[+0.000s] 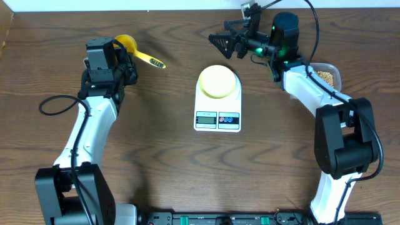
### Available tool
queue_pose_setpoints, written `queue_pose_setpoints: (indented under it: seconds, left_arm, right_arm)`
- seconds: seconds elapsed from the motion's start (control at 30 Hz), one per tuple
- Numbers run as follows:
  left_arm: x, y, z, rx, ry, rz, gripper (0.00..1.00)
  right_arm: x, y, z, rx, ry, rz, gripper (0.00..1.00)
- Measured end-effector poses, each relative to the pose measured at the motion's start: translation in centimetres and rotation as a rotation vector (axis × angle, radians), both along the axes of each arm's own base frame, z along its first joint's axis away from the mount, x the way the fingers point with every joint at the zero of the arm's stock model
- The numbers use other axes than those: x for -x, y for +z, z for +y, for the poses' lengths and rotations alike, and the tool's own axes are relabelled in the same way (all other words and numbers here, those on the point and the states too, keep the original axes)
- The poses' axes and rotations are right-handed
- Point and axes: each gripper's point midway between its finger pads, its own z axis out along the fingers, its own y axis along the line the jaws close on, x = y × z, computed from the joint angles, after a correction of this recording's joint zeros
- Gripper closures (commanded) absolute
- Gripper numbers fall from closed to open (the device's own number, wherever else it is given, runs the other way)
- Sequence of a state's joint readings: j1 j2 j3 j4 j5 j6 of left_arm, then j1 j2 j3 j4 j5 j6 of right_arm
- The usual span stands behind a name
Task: Scoop item into bowl and weigh 50g on scale
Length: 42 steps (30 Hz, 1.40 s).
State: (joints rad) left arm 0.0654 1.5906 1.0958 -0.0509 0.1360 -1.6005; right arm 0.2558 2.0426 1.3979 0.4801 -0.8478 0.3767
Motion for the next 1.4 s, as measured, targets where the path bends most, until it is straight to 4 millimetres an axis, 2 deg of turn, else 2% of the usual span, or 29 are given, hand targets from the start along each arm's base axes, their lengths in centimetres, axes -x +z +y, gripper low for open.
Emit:
queue_pose_setpoints:
  seconds: [0.17, 0.27, 0.43, 0.63, 0.8, 0.87, 0.93, 1.17, 1.4]
  left_arm:
    - [-0.2, 0.3, -0.4, 0.008, -0.004, -0.012, 0.92]
    - [-0.5, 0.6, -1.6, 0.023, -0.02, -0.029, 0.92]
    - [-0.4, 0.7, -3.7, 0.115, -0.01, -0.025, 0.92]
    - [-0.5, 0.8, -4.5, 0.222, 0.046, -0.021, 0.92]
    - [-0.5, 0.8, -5.3, 0.251, 0.051, -0.018, 0.92]
    - [-0.4, 0.9, -6.0, 0.263, 0.043, -0.015, 0.92]
    - [-0.4, 0.9, -6.8, 0.268, 0.031, -0.017, 0.92]
    - [-0.4, 1.3, -8.5, 0.282, 0.0, -0.027, 0.92]
    - [-0.2, 1.3, -9.7, 0.284, -0.024, -0.023, 0.92]
  right_arm:
    - [0.4, 0.0, 0.6, -0.008, 0.012, 0.016, 0.05]
    - [0.7, 0.0, 1.0, -0.018, 0.026, 0.033, 0.06]
    - [1.0, 0.2, 1.2, -0.038, 0.046, 0.064, 0.07]
    - [1.5, 0.9, 1.4, -0.071, 0.074, 0.075, 0.09]
    - [2.0, 1.1, 1.8, -0.098, 0.102, 0.121, 0.18]
    - [2.3, 1.2, 2.0, -0.107, 0.115, 0.138, 0.18]
    - [2.6, 1.2, 2.3, -0.112, 0.132, 0.151, 0.13]
    - [4.6, 1.3, 4.8, -0.116, 0.21, 0.171, 0.07]
    - [6.3, 1.3, 7.1, -0.111, 0.263, 0.175, 0.14]
